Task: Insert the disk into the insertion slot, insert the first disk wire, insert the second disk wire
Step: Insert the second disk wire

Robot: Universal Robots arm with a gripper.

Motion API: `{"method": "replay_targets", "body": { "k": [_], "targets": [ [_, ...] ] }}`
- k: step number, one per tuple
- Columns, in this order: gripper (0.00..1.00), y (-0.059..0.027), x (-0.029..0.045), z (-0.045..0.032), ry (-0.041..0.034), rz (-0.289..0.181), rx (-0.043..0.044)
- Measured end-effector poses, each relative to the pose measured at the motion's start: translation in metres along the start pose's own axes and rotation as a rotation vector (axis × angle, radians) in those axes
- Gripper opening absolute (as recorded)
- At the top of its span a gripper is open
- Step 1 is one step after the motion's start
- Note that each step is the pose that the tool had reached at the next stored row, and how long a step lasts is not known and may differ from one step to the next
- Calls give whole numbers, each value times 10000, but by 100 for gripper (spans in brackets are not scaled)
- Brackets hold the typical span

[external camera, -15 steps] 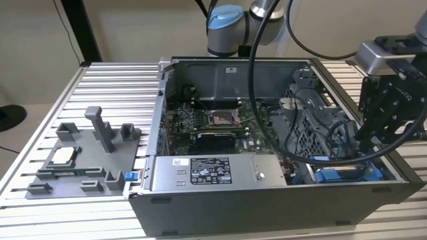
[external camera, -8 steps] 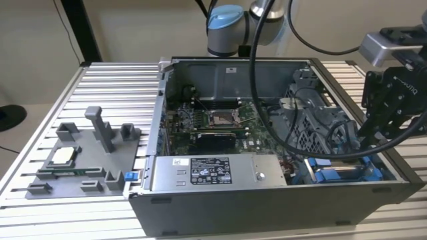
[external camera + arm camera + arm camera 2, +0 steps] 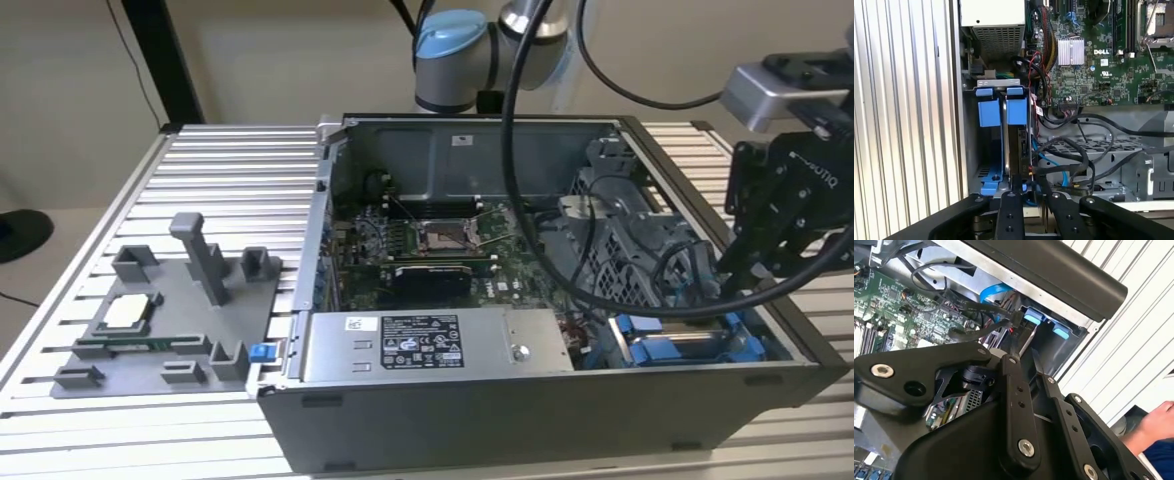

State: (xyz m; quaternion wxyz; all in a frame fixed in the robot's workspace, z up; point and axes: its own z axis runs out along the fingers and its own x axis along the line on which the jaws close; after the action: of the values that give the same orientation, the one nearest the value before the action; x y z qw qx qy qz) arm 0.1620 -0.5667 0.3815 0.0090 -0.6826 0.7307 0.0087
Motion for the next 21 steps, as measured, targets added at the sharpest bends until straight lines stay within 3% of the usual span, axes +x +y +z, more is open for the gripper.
{"method": "replay_targets", "body": {
  "k": [4,21],
  "targets": [
    [0,-23,-2,1,17,1,-57],
    [0,-32,-2,2,113,2,-53]
  ]
}}
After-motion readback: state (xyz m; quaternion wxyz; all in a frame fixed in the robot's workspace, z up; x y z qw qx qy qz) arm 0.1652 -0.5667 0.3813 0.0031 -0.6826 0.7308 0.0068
